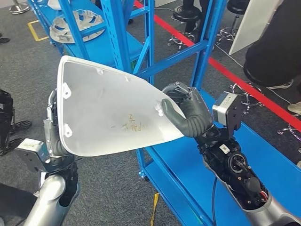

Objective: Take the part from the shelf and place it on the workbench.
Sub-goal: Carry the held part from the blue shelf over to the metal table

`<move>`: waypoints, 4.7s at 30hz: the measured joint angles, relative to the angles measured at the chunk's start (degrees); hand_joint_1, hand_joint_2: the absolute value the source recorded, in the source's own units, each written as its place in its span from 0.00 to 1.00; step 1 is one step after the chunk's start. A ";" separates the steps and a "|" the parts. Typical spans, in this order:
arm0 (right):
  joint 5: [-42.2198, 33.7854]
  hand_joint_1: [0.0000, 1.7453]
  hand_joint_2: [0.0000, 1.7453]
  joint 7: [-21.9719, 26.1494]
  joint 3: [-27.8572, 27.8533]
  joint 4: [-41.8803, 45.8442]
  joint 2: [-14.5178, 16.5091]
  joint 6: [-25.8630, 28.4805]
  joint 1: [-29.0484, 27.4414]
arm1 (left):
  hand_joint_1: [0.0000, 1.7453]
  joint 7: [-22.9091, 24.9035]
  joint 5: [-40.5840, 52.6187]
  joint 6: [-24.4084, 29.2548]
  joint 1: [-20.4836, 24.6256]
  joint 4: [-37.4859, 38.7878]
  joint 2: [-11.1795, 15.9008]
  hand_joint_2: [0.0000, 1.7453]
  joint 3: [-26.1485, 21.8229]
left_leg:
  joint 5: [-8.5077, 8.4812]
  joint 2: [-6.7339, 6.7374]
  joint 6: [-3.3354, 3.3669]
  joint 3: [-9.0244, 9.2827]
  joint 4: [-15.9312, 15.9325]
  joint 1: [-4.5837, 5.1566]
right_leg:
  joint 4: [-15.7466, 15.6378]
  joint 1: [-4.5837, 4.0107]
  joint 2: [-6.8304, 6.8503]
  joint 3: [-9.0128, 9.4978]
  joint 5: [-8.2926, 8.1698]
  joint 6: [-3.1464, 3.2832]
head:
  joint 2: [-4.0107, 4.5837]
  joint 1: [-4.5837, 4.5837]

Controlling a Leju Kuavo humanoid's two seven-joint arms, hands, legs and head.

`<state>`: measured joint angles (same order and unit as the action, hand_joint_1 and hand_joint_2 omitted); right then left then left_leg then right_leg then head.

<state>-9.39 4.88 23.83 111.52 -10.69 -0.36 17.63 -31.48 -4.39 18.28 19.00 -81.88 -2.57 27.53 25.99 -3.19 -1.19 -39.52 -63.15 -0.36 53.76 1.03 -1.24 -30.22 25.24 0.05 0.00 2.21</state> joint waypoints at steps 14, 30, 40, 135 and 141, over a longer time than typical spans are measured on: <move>2.56 1.00 1.00 -0.12 -2.29 2.93 -1.08 3.04 -3.42 | 0.00 -3.50 -3.00 -2.67 4.96 6.31 -2.84 1.00 2.00 | -4.20 3.56 2.09 5.32 9.57 -0.18 | 6.06 0.13 3.52 -1.41 5.35 -2.49 | 0.00 -0.56; 2.86 1.00 1.00 0.48 -2.85 3.11 -1.55 1.46 -3.86 | 0.00 -3.99 -5.86 0.35 5.77 10.61 -2.58 1.00 3.35 | -0.25 0.95 0.06 0.61 1.33 0.37 | -0.26 0.11 0.43 -0.21 -0.56 0.31 | 0.00 0.16; -0.04 1.00 1.00 2.25 0.28 -1.65 -0.79 0.10 0.73 | 0.00 -0.76 -4.38 2.89 1.38 6.68 1.40 1.00 3.16 | -4.59 7.30 0.60 4.62 9.78 0.64 | -0.25 -0.77 8.11 0.69 0.70 -0.65 | 0.00 -1.74; -0.29 1.00 1.00 4.21 2.96 -11.42 1.56 -1.97 3.05 | 0.00 2.65 -2.43 2.77 0.44 1.46 4.86 1.00 2.34 | -4.17 6.23 0.64 5.05 9.46 0.38 | -0.06 -0.44 7.91 0.77 0.34 -1.60 | 0.00 -1.43; 0.13 1.00 1.00 4.27 2.64 -11.42 1.66 -1.99 2.58 | 0.00 2.96 -2.58 2.75 0.47 1.10 4.92 1.00 2.32 | -4.34 2.32 2.13 5.41 9.69 -0.10 | 15.82 0.07 1.75 -6.22 8.56 -2.60 | 0.00 0.21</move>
<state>-9.26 9.15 26.48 100.10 -9.03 -2.35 20.21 -28.52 -6.97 21.03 19.46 -80.78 2.36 29.86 21.65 -0.86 0.93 -34.12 -53.46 -0.46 69.58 1.10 0.51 -36.45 33.80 -2.55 0.00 2.43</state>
